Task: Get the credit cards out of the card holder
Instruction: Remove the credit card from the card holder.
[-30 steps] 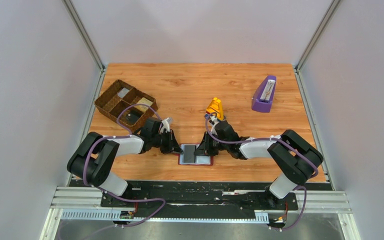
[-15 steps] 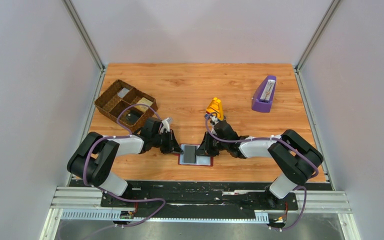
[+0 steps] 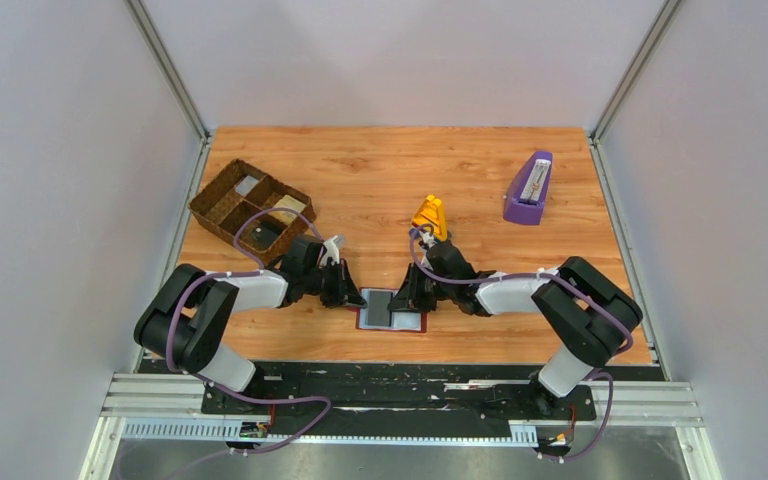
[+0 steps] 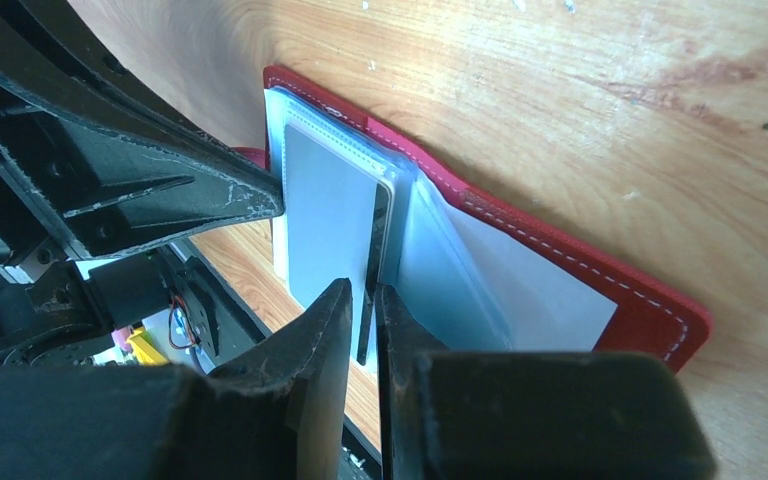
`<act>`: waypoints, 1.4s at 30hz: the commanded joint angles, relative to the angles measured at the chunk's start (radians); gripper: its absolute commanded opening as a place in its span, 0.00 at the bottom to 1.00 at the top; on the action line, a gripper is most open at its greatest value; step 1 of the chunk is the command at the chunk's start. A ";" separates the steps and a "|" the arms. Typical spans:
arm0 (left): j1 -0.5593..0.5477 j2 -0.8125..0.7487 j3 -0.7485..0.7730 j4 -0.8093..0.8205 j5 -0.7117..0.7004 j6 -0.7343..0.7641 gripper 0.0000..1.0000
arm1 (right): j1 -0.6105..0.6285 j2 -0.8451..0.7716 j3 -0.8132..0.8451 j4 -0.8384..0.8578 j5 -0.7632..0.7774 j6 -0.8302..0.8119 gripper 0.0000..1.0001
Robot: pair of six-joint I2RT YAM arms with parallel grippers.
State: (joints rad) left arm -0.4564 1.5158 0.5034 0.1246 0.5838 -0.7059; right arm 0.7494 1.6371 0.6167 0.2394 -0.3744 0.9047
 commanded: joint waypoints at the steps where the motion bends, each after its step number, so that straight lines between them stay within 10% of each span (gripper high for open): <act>1: -0.007 0.014 -0.030 -0.064 -0.093 0.036 0.11 | -0.001 0.023 0.034 0.046 -0.012 0.016 0.16; 17: -0.007 0.011 -0.034 -0.068 -0.106 0.035 0.11 | -0.002 0.032 0.013 0.103 -0.038 0.004 0.00; 42: -0.007 0.042 0.004 -0.164 -0.171 0.048 0.12 | -0.039 -0.040 -0.064 0.099 -0.089 -0.048 0.02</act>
State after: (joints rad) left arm -0.4587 1.5192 0.5266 0.0761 0.5663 -0.7059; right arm 0.7189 1.6215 0.5526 0.3386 -0.4400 0.8917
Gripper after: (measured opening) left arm 0.116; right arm 0.021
